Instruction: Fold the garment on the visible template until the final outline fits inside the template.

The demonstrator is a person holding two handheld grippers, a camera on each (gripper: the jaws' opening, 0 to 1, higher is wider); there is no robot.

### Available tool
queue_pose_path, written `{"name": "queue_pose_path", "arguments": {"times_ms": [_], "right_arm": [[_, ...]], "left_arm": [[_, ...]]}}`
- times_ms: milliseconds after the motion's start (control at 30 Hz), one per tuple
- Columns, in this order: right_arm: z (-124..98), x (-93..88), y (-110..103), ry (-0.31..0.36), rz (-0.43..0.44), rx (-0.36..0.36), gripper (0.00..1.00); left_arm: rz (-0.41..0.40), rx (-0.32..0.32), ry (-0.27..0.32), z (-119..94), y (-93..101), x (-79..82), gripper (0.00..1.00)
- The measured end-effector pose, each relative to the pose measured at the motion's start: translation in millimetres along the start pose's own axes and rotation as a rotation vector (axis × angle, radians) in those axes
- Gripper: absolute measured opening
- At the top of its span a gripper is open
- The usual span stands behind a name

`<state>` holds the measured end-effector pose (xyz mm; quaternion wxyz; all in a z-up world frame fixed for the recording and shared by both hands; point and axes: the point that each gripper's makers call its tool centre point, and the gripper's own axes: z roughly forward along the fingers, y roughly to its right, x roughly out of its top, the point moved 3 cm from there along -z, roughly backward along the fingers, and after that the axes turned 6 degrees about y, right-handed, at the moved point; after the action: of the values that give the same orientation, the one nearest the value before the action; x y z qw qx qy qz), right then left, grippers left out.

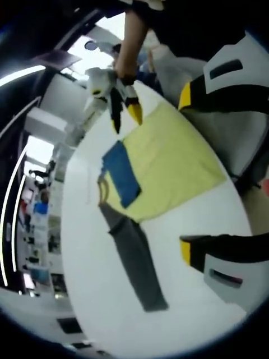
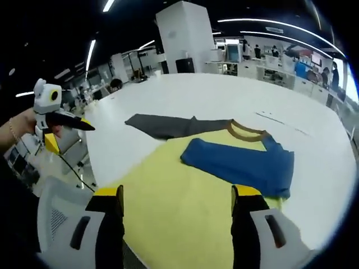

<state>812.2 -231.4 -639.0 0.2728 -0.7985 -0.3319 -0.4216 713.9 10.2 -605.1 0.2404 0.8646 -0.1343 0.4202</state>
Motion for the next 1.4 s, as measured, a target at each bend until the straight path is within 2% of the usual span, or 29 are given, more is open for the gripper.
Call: {"name": "queue_pose_path", "arguments": {"times_ms": [200,367,800,1033,1167,1400], "right_arm": [[-39.2,-9.2,14.2,0.006,0.034,-0.05,0.91],[-71.5,-24.8,27.2,-0.016,0.072,-0.098,1.0],[-142.5,-58.6,53.2,-0.025,0.155,-0.209,1.0],[-162.5,-71.9,57.3,-0.038,0.171,-0.246,1.0],[-166.3,-76.3,63.3,-0.037,0.178,-0.274,1.0],[-166.8,-75.7,65.1,-0.031,0.181,-0.278,1.0]], "left_arm": [[0.007,0.022,0.012,-4.5,-0.4,4.0,0.86],[0.011,0.031,0.01,-5.9,3.0,4.4,0.86],[0.016,0.059,0.008,-16.1,10.3,3.1,0.85],[0.002,0.091,0.006,-26.1,6.6,-3.0,0.85],[-0.002,0.097,0.003,-29.7,7.1,-5.2,0.85],[-0.011,0.119,-0.001,-37.7,1.0,-7.5,0.85]]}}
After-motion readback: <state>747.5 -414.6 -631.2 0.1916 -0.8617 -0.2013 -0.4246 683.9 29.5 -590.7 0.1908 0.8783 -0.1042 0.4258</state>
